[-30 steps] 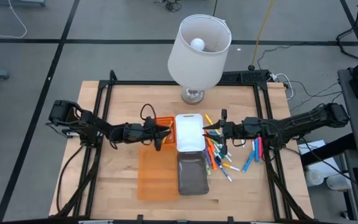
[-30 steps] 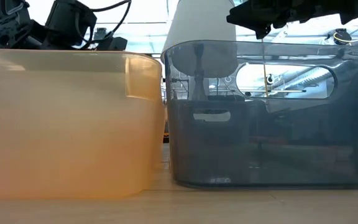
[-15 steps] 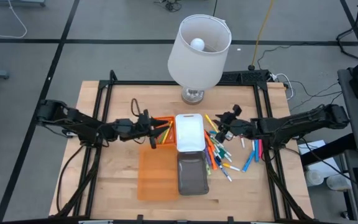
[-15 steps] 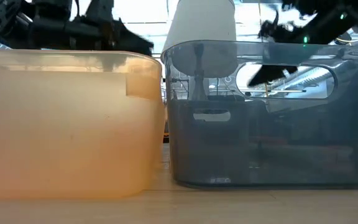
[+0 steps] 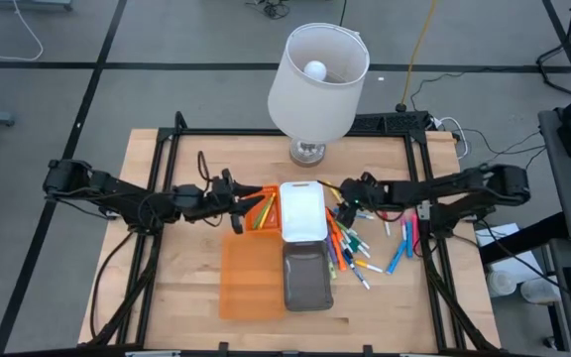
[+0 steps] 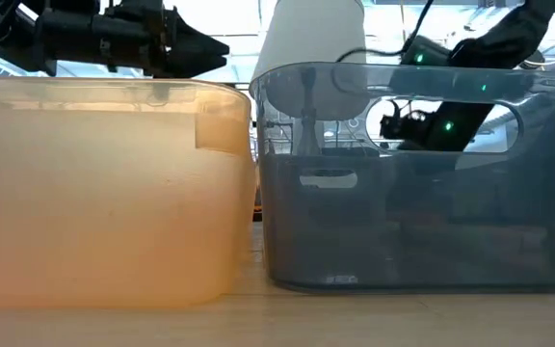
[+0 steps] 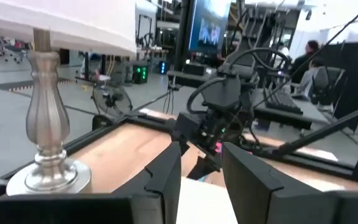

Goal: Pick & Place Markers
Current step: Put the yellow pen into the orange basket

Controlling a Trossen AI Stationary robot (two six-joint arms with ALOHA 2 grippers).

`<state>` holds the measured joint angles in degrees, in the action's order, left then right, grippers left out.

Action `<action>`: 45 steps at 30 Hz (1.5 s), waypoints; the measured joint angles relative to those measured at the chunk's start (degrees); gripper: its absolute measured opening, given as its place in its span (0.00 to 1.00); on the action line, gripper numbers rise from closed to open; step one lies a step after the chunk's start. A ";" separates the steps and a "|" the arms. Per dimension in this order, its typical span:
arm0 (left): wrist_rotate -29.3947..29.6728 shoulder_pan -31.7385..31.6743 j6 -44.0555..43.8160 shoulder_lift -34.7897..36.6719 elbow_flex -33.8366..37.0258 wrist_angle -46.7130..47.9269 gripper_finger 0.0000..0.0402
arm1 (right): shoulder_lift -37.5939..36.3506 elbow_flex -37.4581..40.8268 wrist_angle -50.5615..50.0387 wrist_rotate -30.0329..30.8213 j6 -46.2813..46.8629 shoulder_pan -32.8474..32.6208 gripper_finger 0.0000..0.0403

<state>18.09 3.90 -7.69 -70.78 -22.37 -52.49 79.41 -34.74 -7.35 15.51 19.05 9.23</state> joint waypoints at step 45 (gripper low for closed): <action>0.06 0.00 0.05 -0.02 0.00 2.71 0.29 | -7.16 0.20 -0.86 -8.35 -3.68 3.83 0.03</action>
<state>18.15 3.90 -7.64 -70.81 -22.37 -49.78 72.25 -34.54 -8.21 7.16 15.37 13.06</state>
